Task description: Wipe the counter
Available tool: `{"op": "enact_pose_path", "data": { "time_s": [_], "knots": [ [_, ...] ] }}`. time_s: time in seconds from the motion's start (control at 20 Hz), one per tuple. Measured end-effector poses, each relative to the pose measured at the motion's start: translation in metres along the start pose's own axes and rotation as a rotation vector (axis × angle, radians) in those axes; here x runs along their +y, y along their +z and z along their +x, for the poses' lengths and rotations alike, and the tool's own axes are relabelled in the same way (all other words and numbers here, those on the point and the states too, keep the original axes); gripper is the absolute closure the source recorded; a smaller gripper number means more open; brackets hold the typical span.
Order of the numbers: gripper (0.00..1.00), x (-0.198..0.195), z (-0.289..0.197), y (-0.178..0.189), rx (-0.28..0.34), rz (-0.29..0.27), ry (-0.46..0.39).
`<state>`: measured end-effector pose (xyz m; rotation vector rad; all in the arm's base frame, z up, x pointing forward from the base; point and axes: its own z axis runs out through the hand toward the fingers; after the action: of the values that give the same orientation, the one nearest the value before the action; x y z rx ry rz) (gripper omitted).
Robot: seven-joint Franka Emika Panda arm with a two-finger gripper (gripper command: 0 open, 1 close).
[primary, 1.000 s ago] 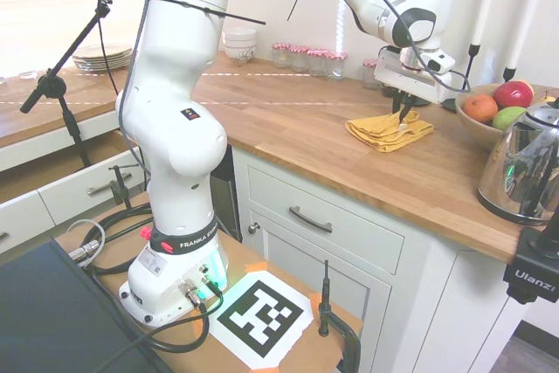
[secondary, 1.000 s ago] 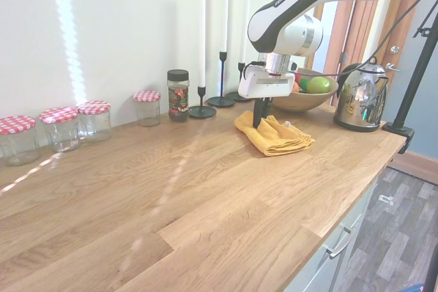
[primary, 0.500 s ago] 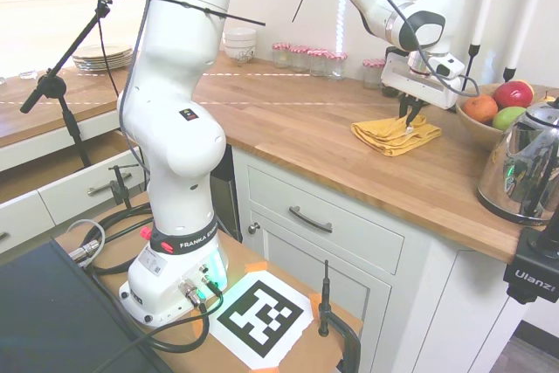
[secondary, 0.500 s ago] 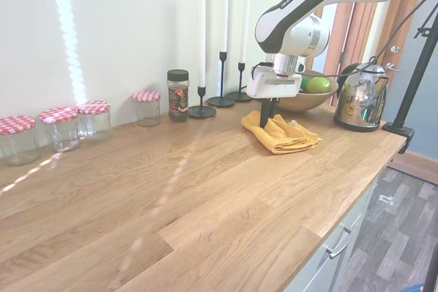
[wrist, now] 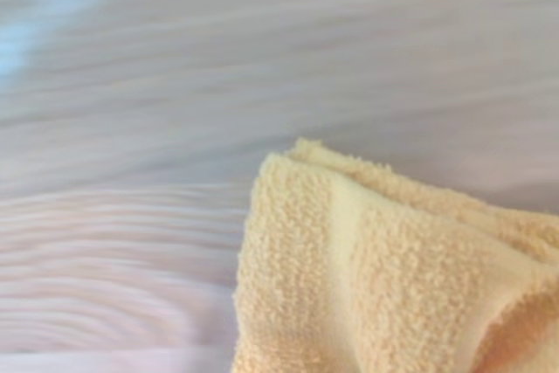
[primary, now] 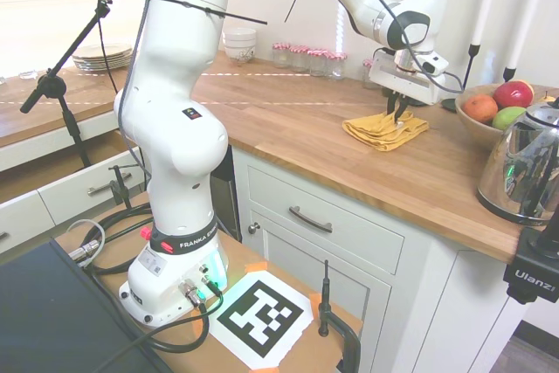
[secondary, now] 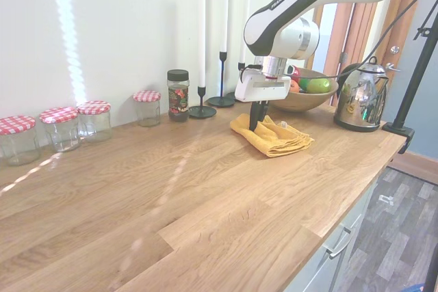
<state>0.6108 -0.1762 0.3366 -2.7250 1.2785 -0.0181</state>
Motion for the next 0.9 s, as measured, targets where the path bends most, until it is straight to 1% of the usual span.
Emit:
{"op": "enact_pose_path", "data": {
  "time_s": [0.6,0.9],
  "knots": [
    [1.0,-0.075,-0.068,0.014,0.023,-0.018,-0.037],
    [1.0,-0.119,-0.116,0.021,0.039,-0.031,-0.062]
  ]
}}
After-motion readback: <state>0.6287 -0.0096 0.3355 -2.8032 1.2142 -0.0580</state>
